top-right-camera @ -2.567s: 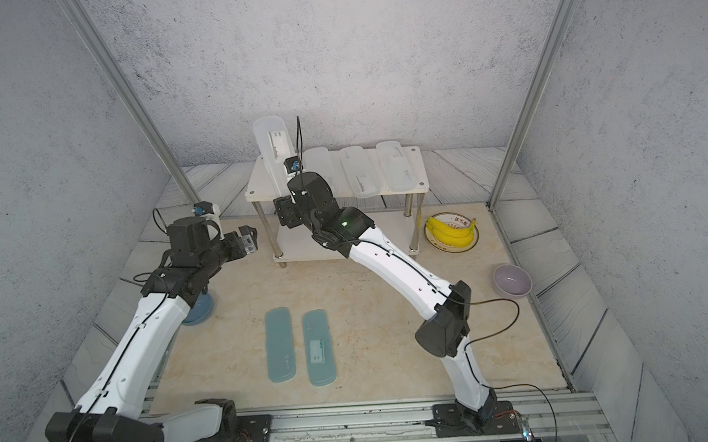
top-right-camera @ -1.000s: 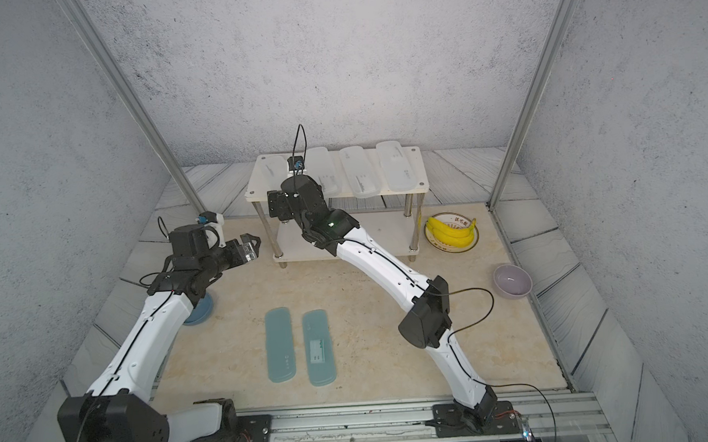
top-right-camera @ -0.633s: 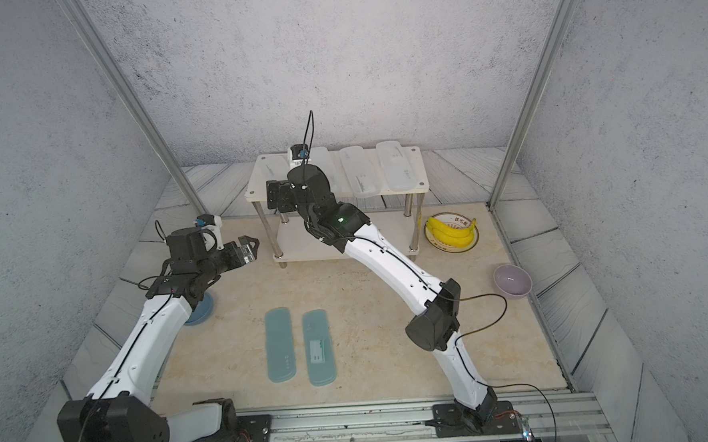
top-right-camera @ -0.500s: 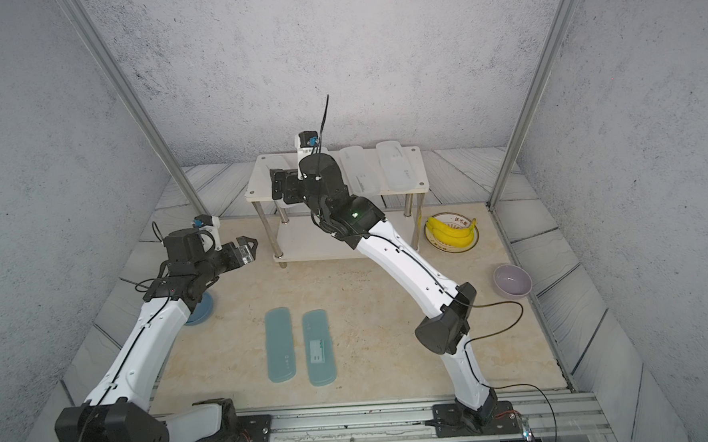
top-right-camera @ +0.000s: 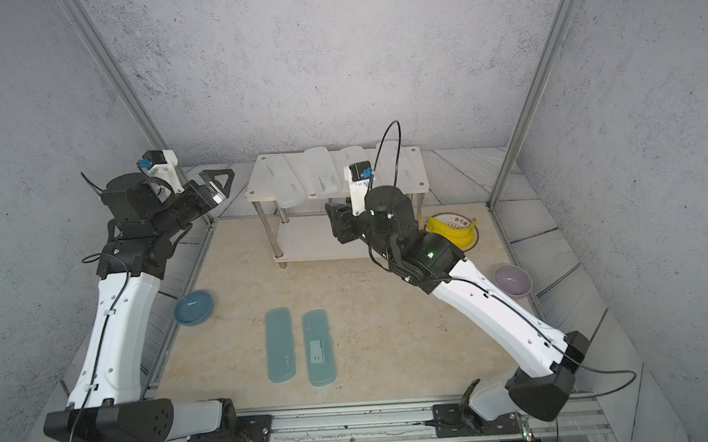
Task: Place the pencil cases on the shelf according to color
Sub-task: Place the pencil case on the shelf, then adjust the pencil case on the shelf.
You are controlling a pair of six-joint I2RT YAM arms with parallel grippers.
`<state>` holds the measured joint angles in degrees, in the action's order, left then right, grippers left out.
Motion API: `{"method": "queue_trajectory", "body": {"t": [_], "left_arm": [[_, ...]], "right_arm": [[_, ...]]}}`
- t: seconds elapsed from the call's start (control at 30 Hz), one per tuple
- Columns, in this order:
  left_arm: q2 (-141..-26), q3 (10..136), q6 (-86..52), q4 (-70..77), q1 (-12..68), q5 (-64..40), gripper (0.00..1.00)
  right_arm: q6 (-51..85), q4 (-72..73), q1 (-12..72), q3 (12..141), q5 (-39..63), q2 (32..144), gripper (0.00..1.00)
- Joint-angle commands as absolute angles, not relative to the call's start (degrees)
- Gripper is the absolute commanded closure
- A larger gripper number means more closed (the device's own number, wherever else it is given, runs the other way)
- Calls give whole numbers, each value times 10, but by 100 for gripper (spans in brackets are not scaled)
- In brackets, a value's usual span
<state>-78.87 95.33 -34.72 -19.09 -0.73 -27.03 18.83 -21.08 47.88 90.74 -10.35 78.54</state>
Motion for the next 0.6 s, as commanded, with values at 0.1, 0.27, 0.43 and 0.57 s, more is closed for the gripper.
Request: {"method": "queue_trajectory", "body": {"t": [0.1,0.27,0.43,0.57], "left_arm": [[-859,1016,-418,-146,3,-338,1],[-891,1042,-420,-144,19,-334,1],[-929,1051,-447,-121,24,-349,1],[-945,1064,-442,-136,32,-331,1]], "right_arm": [[217,-178,486,693,-44,701,48],[215,-190,494,596,-31,662,44],[232,-204,494,539,-38,637,43],[249,-194,494,501,-37,639,42]]}}
